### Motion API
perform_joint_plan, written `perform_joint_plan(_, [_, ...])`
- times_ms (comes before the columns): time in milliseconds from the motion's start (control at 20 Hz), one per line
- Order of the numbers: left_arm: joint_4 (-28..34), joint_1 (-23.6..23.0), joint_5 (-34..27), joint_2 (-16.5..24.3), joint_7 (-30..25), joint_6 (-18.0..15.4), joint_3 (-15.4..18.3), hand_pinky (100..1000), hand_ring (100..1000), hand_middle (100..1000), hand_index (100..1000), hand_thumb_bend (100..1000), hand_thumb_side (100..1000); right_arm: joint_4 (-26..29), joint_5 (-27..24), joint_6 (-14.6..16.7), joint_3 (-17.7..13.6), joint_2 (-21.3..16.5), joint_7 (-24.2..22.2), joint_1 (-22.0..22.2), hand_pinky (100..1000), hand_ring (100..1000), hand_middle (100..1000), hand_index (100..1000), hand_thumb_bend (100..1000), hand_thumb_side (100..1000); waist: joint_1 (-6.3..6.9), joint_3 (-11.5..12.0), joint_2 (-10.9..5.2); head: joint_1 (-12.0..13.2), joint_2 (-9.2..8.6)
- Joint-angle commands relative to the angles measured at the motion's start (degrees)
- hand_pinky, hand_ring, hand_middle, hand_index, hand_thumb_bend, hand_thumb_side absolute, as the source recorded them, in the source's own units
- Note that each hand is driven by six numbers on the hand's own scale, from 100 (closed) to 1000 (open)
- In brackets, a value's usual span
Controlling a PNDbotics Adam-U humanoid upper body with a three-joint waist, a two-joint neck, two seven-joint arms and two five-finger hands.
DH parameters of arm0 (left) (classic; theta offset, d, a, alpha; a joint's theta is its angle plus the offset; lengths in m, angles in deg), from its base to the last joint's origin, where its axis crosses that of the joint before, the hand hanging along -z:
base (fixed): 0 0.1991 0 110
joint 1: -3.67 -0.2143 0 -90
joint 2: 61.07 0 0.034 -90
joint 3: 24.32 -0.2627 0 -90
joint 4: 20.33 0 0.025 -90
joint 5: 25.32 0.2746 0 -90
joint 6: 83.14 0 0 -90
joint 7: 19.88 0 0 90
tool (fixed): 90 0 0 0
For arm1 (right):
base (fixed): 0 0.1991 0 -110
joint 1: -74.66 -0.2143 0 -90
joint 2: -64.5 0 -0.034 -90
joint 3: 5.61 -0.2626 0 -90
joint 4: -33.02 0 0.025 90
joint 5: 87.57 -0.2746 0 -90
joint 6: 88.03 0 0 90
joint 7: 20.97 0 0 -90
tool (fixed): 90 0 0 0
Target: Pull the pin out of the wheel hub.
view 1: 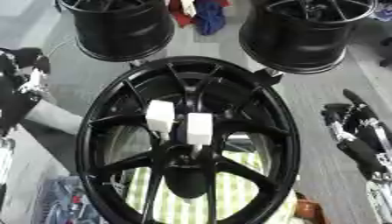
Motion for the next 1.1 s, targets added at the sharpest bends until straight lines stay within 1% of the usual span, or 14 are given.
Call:
perform_joint_plan(50, [2.7, 3.17, -0.24, 9.33, -5.77, -1.16, -3.06, 572, 782, 734, 796, 319, 571, 0.65, 0.4, 0.02, 0.14, -1.59, -0.23, -0.41, 819, 763, 702, 979, 176, 285, 0.28, -0.26, -0.78, 0.32, 0.28])
perform_joint_plan(150, [3.31, 5.8, -0.12, 13.02, -10.11, -1.87, -5.36, 585, 783, 737, 803, 330, 561, 0.61, 0.44, 0.01, 0.24, -1.74, -0.34, -0.36, 820, 763, 703, 979, 177, 284, 0.36, -0.42, -0.86, 0.35, 0.28])
perform_joint_plan(200, [3.54, 7.35, 0.09, 14.67, -12.5, -2.24, -6.72, 605, 785, 743, 815, 355, 542, 0.59, 0.47, 0.0, 0.3, -1.81, -0.4, -0.32, 820, 763, 703, 979, 176, 285, 0.43, -0.52, -0.92, 0.47, 0.28])
perform_joint_plan(250, [3.64, 8.9, 0.31, 15.91, -14.97, -2.5, -7.97, 611, 785, 745, 819, 361, 538, 0.57, 0.48, -0.01, 0.33, -1.87, -0.44, -0.29, 820, 763, 703, 979, 176, 285, 0.47, -0.57, -0.97, 0.53, 0.28])
perform_joint_plan(300, [3.8, 10.69, 0.71, 17.07, -17.83, -2.86, -9.46, 635, 787, 751, 830, 379, 511, 0.54, 0.5, -0.03, 0.38, -1.94, -0.49, -0.26, 820, 763, 702, 979, 176, 284, 0.53, -0.67, -1.04, 0.62, 0.28])
perform_joint_plan(350, [3.8, 12.28, 1.08, 17.75, -20.48, -3.14, -10.61, 637, 787, 751, 831, 380, 507, 0.51, 0.51, -0.03, 0.4, -1.99, -0.52, -0.22, 820, 763, 702, 979, 176, 284, 0.56, -0.69, -1.1, 0.63, 0.28])
perform_joint_plan(400, [3.77, 13.77, 1.36, 18.21, -22.94, -3.44, -11.76, 658, 790, 756, 841, 393, 474, 0.49, 0.53, -0.04, 0.45, -2.04, -0.57, -0.19, 820, 763, 702, 979, 176, 284, 0.61, -0.76, -1.17, 0.72, 0.28])
perform_joint_plan(450, [3.64, 15.51, 1.69, 18.44, -25.74, -3.78, -13.18, 662, 790, 756, 842, 394, 465, 0.46, 0.54, -0.05, 0.49, -2.09, -0.62, -0.15, 820, 763, 702, 979, 176, 284, 0.65, -0.82, -1.24, 0.82, 0.28])
perform_joint_plan(500, [3.41, 17.04, 1.9, 18.35, -28.18, -4.11, -14.35, 674, 793, 759, 845, 403, 437, 0.43, 0.55, -0.05, 0.51, -2.14, -0.65, -0.1, 820, 763, 702, 979, 176, 284, 0.69, -0.87, -1.31, 0.9, 0.28])
perform_joint_plan(600, [2.5, 20.03, 2.33, 17.48, -33.01, -4.8, -16.83, 693, 799, 767, 856, 422, 420, 0.36, 0.57, -0.06, 0.53, -2.23, -0.67, 0.0, 820, 763, 702, 979, 176, 284, 0.78, -0.94, -1.44, 1.04, 0.28])
perform_joint_plan(750, [0.13, 23.9, 3.1, 15.21, -39.3, -5.66, -20.29, 702, 802, 771, 860, 441, 417, 0.24, 0.58, -0.07, 0.55, -2.32, -0.7, 0.2, 820, 763, 702, 980, 176, 284, 0.92, -0.99, -1.64, 1.12, 0.28])
perform_joint_plan(900, [-2.94, 26.71, 3.99, 12.94, -43.27, -6.17, -23.16, 707, 803, 774, 863, 470, 427, 0.17, 0.59, -0.06, 0.54, -2.37, -0.71, 0.35, 820, 763, 702, 980, 176, 284, 1.04, -1.04, -1.81, 1.19, 0.28])
perform_joint_plan(1100, [-7.25, 29.36, 4.92, 9.85, -46.99, -6.86, -26.44, 705, 802, 769, 863, 499, 446, 0.06, 0.57, -0.05, 0.59, -2.37, -0.77, 0.48, 820, 763, 702, 980, 176, 284, 1.16, -1.06, -1.93, 1.27, 0.28])
